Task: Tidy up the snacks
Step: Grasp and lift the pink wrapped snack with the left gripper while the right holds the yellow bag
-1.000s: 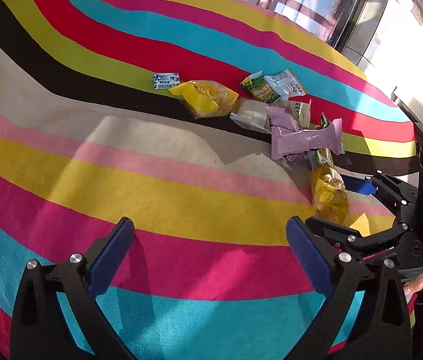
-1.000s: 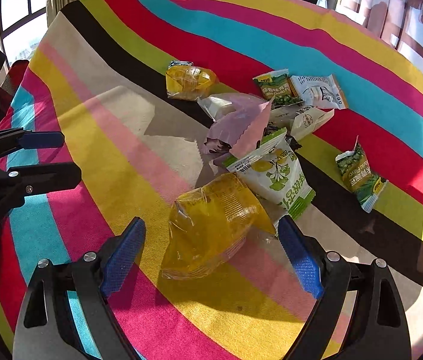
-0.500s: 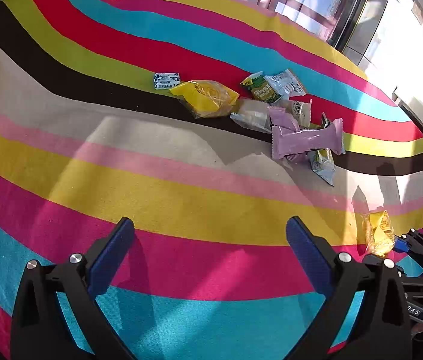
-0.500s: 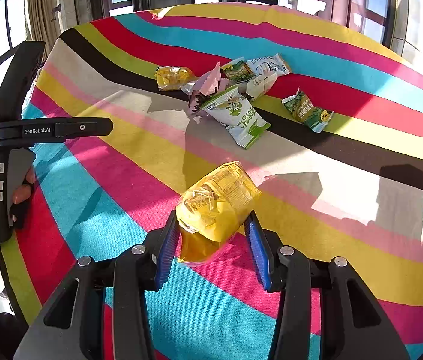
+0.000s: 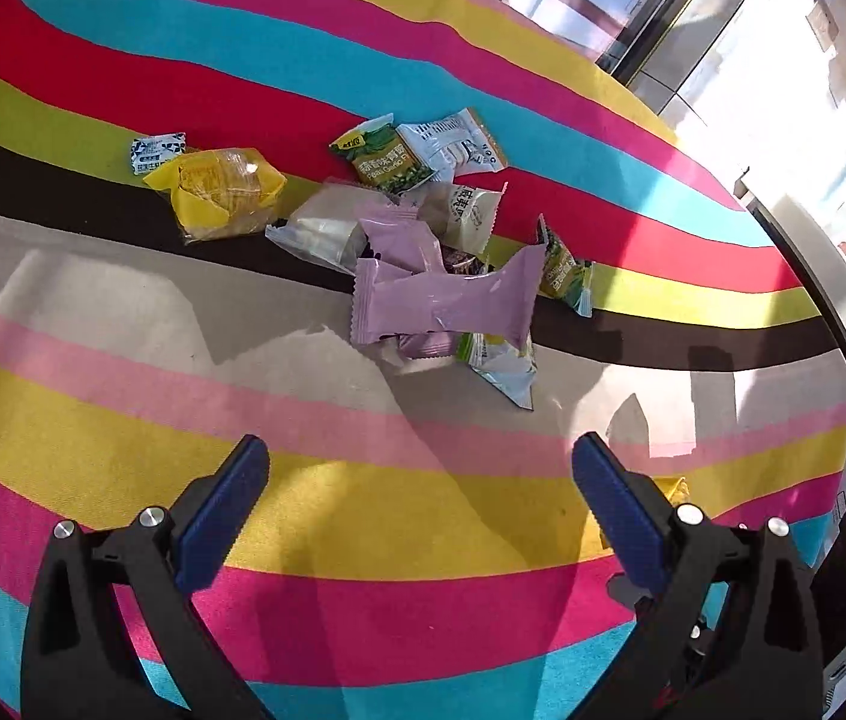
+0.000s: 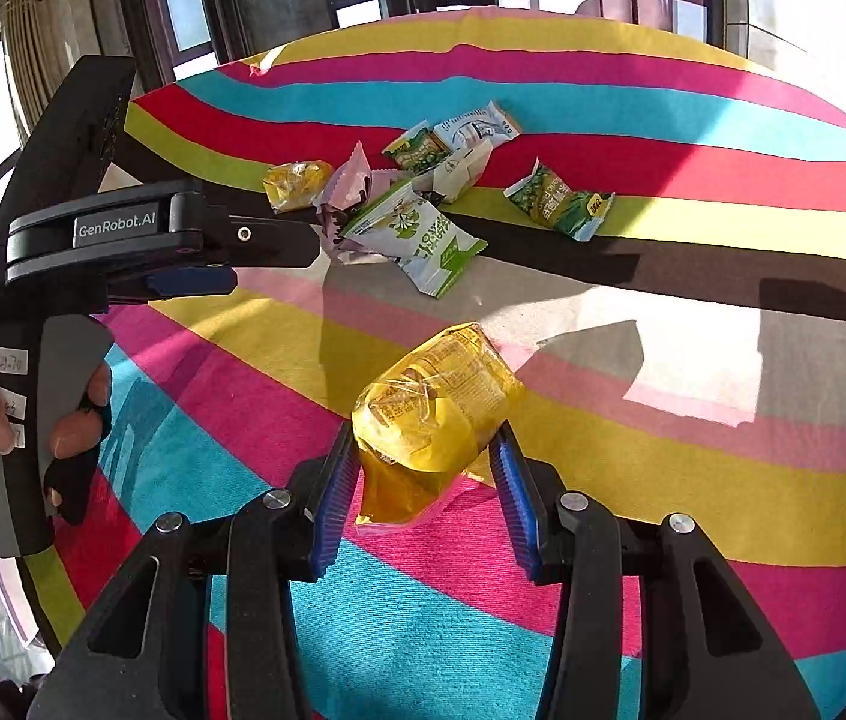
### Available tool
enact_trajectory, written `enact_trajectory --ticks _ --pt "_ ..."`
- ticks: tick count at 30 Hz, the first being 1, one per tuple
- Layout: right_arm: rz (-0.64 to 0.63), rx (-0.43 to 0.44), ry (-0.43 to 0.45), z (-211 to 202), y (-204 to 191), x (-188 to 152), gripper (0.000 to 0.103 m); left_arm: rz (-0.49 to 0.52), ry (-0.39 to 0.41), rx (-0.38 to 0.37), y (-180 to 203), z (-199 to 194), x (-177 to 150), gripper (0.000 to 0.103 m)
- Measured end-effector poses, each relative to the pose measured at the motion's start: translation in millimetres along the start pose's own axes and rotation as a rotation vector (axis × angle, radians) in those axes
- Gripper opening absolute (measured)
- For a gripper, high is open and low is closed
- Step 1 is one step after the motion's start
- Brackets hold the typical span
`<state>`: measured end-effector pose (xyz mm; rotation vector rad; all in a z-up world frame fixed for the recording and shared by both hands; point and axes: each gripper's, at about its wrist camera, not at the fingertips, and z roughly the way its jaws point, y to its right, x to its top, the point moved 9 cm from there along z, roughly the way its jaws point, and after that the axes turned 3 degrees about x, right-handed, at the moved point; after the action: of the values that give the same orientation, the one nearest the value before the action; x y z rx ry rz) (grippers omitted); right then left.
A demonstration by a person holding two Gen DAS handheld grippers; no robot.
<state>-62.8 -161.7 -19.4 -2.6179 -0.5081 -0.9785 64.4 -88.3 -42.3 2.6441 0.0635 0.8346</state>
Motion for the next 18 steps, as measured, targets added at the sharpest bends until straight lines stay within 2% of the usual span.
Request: enact_trajectory --ticks 2,6,8,9,10,11,12,13,15,18 --pt "0.010 0.006 0.008 -1.1 1.0 0.9 0.044 0.015 0.020 0.041 8.5 9.2 7.7 0.101" --pt "0.028 0.018 0.015 -1.2 2.7 1.4 0.044 0.180 0.088 0.234 19.3 22.9 23.6 0.101" --pt "0.032 0.022 0.019 -1.7 3.0 1.4 0.045 0.261 0.109 0.280 21.0 27.9 28.2 0.100" --pt "0.034 0.024 0.022 -2.2 3.1 1.6 0.045 0.289 0.122 0.268 21.8 28.5 29.3 0.088" --pt "0.036 0.026 0.025 -2.8 3.2 1.7 0.045 0.298 0.122 0.226 22.8 29.0 28.9 0.062" --pt "0.040 0.030 0.028 -3.5 3.5 1.8 0.045 0.284 0.117 0.167 22.7 27.8 28.8 0.053" --pt "0.042 0.033 0.030 -4.1 3.6 1.8 0.045 0.263 0.133 0.163 18.4 22.7 30.0 0.040" --pt "0.045 0.036 0.033 -4.7 3.8 1.8 0.045 0.253 0.153 0.172 13.5 16.6 30.7 0.022" --pt "0.048 0.039 0.036 -5.8 3.9 1.8 0.045 0.231 0.180 0.137 7.6 2.1 27.7 0.021" --pt "0.047 0.037 0.037 -5.9 3.3 2.1 0.045 0.216 0.230 0.121 -2.0 -26.2 17.3 0.021"
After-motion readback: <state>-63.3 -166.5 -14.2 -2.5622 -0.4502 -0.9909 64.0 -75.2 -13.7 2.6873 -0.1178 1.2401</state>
